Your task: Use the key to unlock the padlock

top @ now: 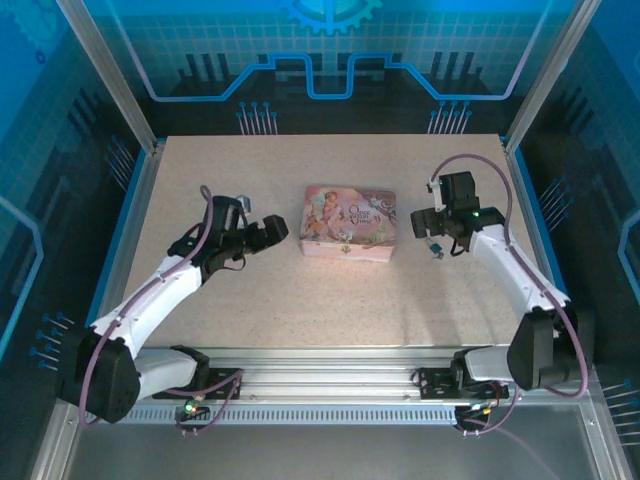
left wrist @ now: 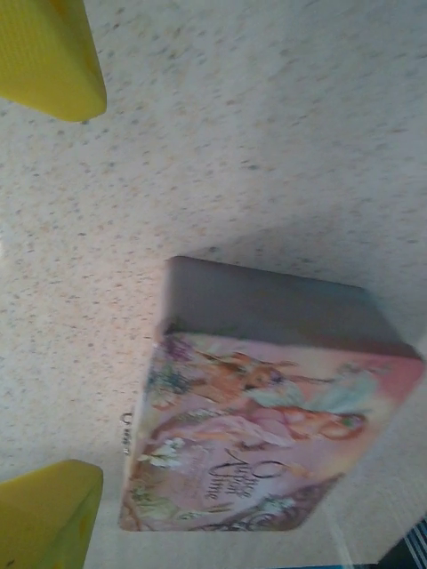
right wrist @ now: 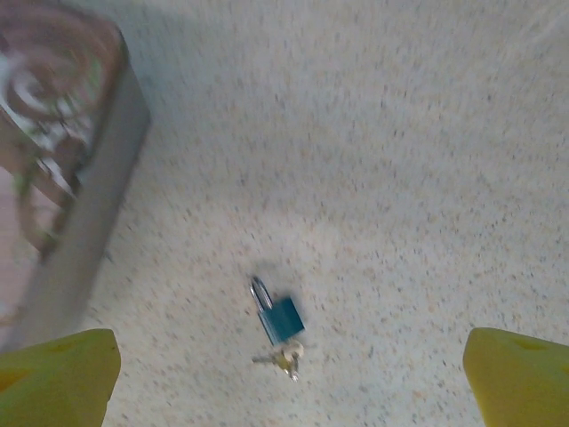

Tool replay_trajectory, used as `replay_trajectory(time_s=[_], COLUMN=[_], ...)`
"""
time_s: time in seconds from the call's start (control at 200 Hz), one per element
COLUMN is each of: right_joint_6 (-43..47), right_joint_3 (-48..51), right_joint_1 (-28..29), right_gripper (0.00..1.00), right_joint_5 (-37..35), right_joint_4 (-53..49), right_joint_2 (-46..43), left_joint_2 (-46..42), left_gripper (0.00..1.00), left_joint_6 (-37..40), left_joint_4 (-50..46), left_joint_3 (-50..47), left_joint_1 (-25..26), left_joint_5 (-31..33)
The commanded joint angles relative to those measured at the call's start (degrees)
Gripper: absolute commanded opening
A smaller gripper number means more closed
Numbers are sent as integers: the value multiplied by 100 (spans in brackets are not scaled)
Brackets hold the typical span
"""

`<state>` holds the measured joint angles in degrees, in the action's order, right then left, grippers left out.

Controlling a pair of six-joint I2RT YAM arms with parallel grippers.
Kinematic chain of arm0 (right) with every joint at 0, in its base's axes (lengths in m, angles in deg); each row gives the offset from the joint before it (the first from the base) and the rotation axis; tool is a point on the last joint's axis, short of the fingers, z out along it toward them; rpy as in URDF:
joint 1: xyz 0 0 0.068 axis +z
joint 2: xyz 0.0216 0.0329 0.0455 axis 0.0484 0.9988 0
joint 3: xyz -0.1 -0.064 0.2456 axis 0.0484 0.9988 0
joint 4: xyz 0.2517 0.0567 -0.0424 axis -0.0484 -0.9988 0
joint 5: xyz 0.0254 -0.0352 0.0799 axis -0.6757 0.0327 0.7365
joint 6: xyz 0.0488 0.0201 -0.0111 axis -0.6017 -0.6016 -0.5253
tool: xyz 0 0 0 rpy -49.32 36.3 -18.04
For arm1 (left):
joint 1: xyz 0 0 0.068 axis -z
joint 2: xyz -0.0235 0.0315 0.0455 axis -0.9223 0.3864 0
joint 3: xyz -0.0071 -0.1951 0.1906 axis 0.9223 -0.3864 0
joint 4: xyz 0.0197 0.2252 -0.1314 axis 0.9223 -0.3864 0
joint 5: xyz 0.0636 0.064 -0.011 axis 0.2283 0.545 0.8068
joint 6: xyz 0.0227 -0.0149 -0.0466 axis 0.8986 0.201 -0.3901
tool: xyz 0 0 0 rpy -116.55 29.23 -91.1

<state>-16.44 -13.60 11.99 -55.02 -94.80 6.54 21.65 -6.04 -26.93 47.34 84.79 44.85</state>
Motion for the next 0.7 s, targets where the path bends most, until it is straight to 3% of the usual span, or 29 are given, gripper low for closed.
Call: replay_trajectory(time_s=[0.0,0.14,0.235,0.46,0.65,0.695], right_joint_6=[-366,-184,-59,23,19,-13], right_joint_3=[557,1572,2193,2481,2944,2880], right_joint_1=[11,29,-6,-237,-411,-435], right_gripper=[100,100,100,100,100,100], right_joint_5=[381,208,-168,-548,-295,-160], right_joint_4=[1048,2715,3771,4376,5482,5350], right_joint_2=[-353,-1006,-1315,-780,-284,-254], left_joint_2=[-203,-401,-377,-175,826,1014], left_gripper=[99,99,99,99,99,99], left_joint_6=[859,1682,2132,2405,2777,2819], left_joint_4=[-188,522,908,2329,4371,4818], left_joint_3=[230,-56,-286,-1271,-2105,-2217], left_joint_1=[-55,-177,-478,-1268,-1545,-1574], left_joint_5=[1063,1924,2073,2155,2313,2267])
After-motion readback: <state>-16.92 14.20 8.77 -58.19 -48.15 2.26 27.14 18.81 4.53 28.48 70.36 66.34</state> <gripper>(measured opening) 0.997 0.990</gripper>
